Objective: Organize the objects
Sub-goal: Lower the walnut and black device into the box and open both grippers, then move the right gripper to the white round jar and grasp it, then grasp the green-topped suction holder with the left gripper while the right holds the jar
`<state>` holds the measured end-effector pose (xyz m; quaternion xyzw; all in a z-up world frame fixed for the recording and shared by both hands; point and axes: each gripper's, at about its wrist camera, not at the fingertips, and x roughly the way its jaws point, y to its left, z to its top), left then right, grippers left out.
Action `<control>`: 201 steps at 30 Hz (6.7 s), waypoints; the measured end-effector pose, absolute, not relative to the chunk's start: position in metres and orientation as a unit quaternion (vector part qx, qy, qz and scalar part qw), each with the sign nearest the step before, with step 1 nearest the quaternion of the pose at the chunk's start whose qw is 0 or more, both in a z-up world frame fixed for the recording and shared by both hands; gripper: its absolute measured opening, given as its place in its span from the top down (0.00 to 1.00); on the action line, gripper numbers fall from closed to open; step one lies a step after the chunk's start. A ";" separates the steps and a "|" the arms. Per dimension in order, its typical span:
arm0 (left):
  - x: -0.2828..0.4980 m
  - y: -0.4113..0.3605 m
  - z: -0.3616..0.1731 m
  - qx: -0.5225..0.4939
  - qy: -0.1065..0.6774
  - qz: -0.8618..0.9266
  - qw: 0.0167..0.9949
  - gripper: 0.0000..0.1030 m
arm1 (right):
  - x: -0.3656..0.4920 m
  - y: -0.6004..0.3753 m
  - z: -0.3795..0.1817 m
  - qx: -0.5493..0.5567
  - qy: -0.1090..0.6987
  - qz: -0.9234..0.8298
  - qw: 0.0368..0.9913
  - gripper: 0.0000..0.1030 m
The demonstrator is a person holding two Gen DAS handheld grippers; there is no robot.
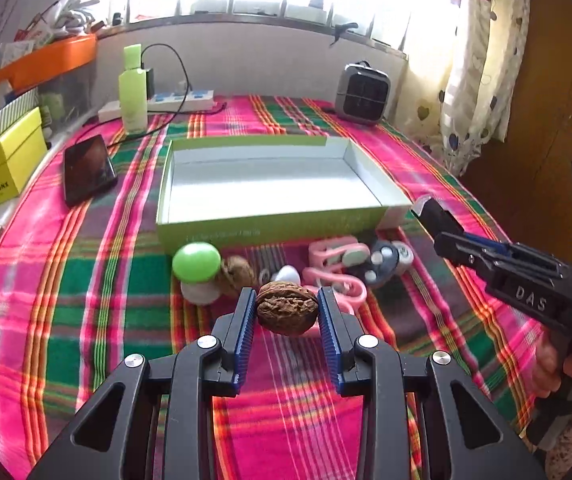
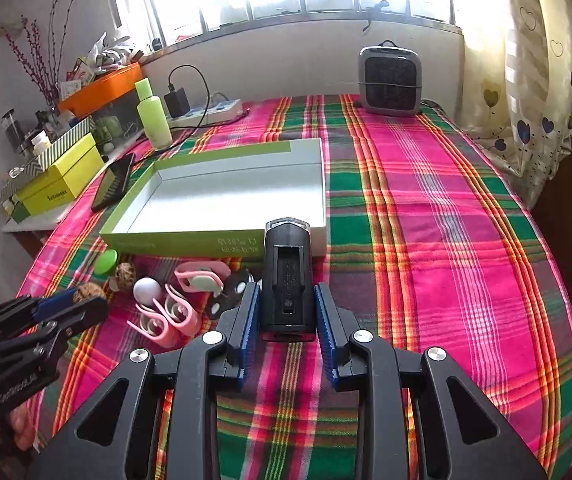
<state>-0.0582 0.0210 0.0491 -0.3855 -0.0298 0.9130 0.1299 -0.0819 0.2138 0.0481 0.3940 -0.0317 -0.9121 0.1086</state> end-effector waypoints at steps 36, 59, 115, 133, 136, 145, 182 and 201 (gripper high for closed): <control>-0.253 0.055 0.032 -0.433 -0.021 0.893 0.120 0.71 | -0.228 0.190 0.026 0.446 -0.016 -0.888 0.109 0.72; -0.268 0.055 0.017 -0.460 -0.012 0.880 0.116 0.66 | -0.239 0.180 0.018 0.456 -0.002 -0.884 0.105 0.72; -0.101 -0.030 0.031 -0.409 -0.088 0.901 0.110 0.45 | -0.097 0.220 0.026 0.403 -0.031 -0.907 0.117 0.62; -0.111 -0.034 0.016 -0.427 -0.095 0.893 0.105 0.45 | -0.113 0.204 0.009 0.429 -0.010 -0.893 0.135 0.62; -0.113 -0.035 0.016 -0.425 -0.095 0.894 0.103 0.45 | -0.116 0.202 0.006 0.434 -0.007 -0.891 0.133 0.62; -0.118 -0.040 0.016 -0.420 -0.106 0.896 0.096 0.45 | -0.118 0.200 0.006 0.431 0.011 -0.893 0.125 0.62; -0.115 -0.047 0.020 -0.417 -0.090 0.902 0.075 0.62 | -0.110 0.204 0.016 0.407 0.006 -0.904 0.129 0.72; -0.120 -0.043 0.012 -0.430 -0.085 0.897 0.061 0.70 | -0.107 0.204 0.018 0.403 0.001 -0.906 0.128 0.72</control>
